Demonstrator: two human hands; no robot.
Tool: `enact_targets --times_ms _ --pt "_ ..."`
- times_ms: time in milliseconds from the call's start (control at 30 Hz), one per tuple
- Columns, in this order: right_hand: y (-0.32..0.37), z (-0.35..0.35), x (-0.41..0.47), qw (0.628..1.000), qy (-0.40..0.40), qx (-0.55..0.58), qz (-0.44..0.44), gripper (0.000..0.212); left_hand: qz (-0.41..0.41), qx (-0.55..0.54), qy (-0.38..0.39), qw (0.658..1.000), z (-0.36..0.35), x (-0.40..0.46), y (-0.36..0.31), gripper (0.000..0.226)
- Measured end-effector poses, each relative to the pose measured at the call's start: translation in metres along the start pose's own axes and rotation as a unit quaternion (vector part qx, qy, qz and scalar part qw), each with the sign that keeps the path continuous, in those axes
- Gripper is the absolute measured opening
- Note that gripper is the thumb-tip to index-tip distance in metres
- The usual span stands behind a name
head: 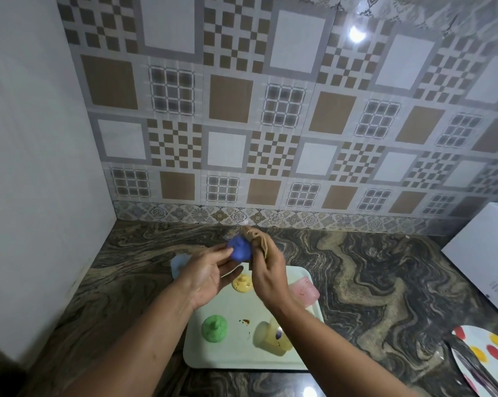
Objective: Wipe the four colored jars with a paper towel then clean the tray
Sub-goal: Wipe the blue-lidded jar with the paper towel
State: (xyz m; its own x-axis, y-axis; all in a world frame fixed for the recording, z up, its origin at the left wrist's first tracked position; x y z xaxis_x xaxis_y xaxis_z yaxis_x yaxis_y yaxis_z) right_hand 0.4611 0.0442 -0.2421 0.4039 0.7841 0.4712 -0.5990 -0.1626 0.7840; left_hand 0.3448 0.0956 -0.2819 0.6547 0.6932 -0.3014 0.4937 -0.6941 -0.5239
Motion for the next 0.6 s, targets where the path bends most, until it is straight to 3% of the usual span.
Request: enact_targets --times_ms 67,133,167,233,300,333,400,467,533,600 --pt "-0.012 -0.003 0.012 0.984 0.017 0.121 -0.129 0.030 0.010 0.012 0.013 1.000 -0.004 -0.001 0.003 0.019" --pt "-0.011 -0.002 0.016 0.967 0.018 0.176 -0.181 0.031 -0.006 0.021 0.004 1.000 -0.004 0.000 -0.003 0.017" --pt "-0.007 0.002 0.016 0.973 0.001 0.164 -0.161 0.030 -0.021 0.023 -0.004 1.000 -0.002 0.001 -0.010 0.017" --pt "0.011 0.012 0.010 0.996 -0.022 0.072 -0.041 0.028 -0.043 0.031 -0.019 0.998 0.002 0.003 -0.022 0.017" --pt "0.028 0.010 -0.003 0.992 -0.011 -0.054 0.110 0.032 -0.049 0.048 -0.012 0.998 0.004 0.004 -0.029 0.019" --pt "0.028 0.006 -0.006 0.986 -0.005 -0.081 0.142 0.033 -0.041 0.064 0.000 0.997 0.004 0.002 -0.029 0.021" --pt "0.025 0.005 -0.004 0.991 0.006 -0.076 0.112 0.032 -0.008 0.103 0.028 0.994 0.001 0.000 -0.021 0.021" --pt "0.015 -0.002 0.007 0.998 0.043 -0.046 0.021 0.031 0.009 0.107 0.026 0.994 0.003 -0.001 -0.013 0.019" --pt "0.009 -0.009 0.013 0.997 0.068 -0.024 -0.035 0.032 -0.002 0.067 -0.016 0.998 0.011 0.003 -0.011 0.015" --pt "0.009 -0.011 0.010 0.997 0.057 -0.030 -0.036 0.034 -0.017 0.022 -0.070 0.997 0.021 0.005 -0.012 0.013"
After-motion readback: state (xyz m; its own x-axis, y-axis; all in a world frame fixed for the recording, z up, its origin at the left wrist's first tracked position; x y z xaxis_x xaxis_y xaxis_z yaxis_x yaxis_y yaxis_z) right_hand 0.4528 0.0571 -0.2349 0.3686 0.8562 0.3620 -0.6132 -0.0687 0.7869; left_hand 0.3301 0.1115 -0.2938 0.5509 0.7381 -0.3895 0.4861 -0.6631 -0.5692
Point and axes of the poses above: each hand's wrist, its own x-axis towards the middle knuckle, its own z-axis out of the back of the hand, y = z × x, the point moved 9 cm from there along x, towards the middle knuckle, and after that the axes turned 13 degrees about -x, right-handed, at the moved point
